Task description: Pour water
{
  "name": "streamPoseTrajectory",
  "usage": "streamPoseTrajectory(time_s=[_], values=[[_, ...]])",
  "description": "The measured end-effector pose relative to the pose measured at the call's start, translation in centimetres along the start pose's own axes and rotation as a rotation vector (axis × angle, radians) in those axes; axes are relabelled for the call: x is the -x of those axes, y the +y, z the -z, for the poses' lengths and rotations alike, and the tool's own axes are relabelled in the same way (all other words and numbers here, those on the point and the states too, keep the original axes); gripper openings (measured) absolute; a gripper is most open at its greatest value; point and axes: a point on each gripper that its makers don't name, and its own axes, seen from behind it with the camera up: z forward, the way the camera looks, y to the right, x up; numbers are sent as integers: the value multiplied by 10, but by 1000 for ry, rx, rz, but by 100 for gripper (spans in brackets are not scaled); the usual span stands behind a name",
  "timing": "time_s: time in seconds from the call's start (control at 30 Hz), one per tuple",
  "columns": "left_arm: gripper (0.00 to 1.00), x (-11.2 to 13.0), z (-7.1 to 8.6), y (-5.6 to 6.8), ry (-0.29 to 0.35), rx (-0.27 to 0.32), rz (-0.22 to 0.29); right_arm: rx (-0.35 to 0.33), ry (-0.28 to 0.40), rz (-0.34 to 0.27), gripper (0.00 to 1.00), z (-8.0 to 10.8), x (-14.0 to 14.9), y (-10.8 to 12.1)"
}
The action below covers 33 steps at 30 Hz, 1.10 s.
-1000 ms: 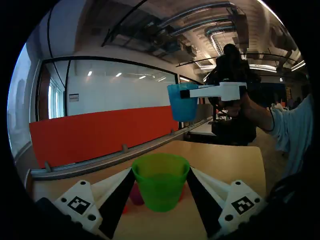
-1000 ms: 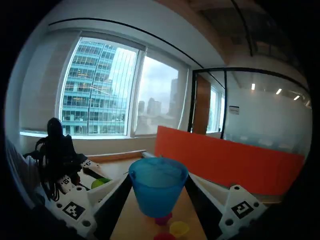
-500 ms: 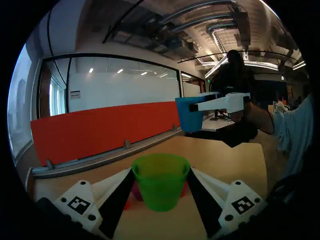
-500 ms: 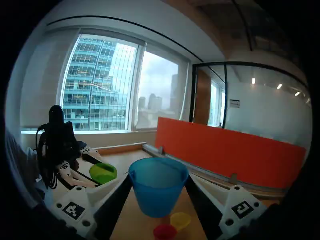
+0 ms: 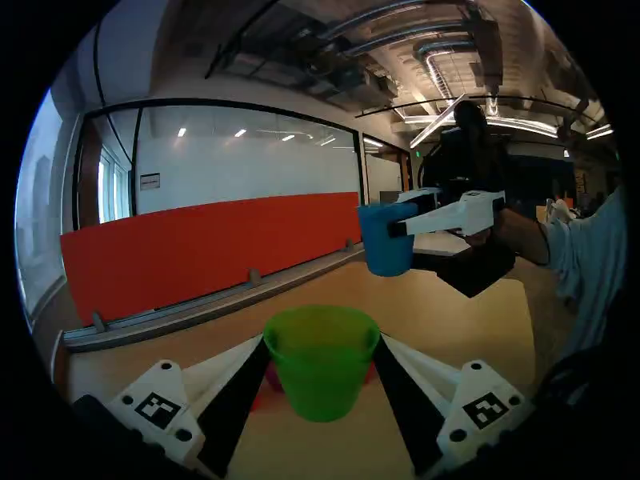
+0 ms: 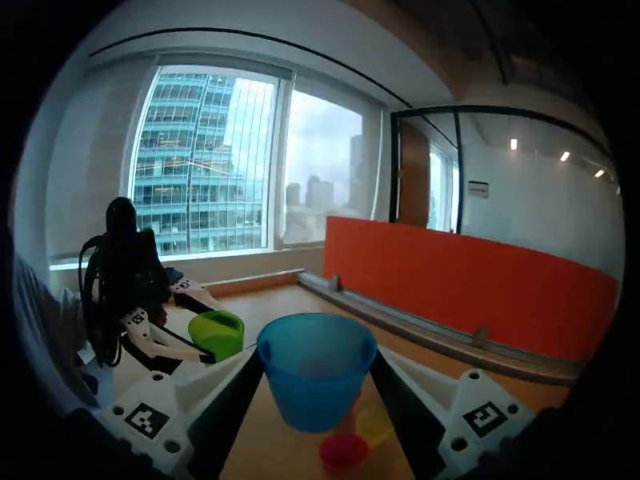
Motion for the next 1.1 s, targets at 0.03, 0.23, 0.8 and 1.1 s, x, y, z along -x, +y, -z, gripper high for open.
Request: streamPoseTrajectory(time_s=[0.03,0.23,0.8,1.1], values=[[86,2,0,0,-5,1,0,-4,-6,0,92,0,3,-1],[86,16,0,-3,-40,0,-4,-22,-51,17,93,-1,23,-7],[87,70,-7,-2,-170,12,1,-73,-205,38,93,-8,86,-20],[88,86,-9,-3,-224,29,6,-114,-271,41,93,-11,116,-28]])
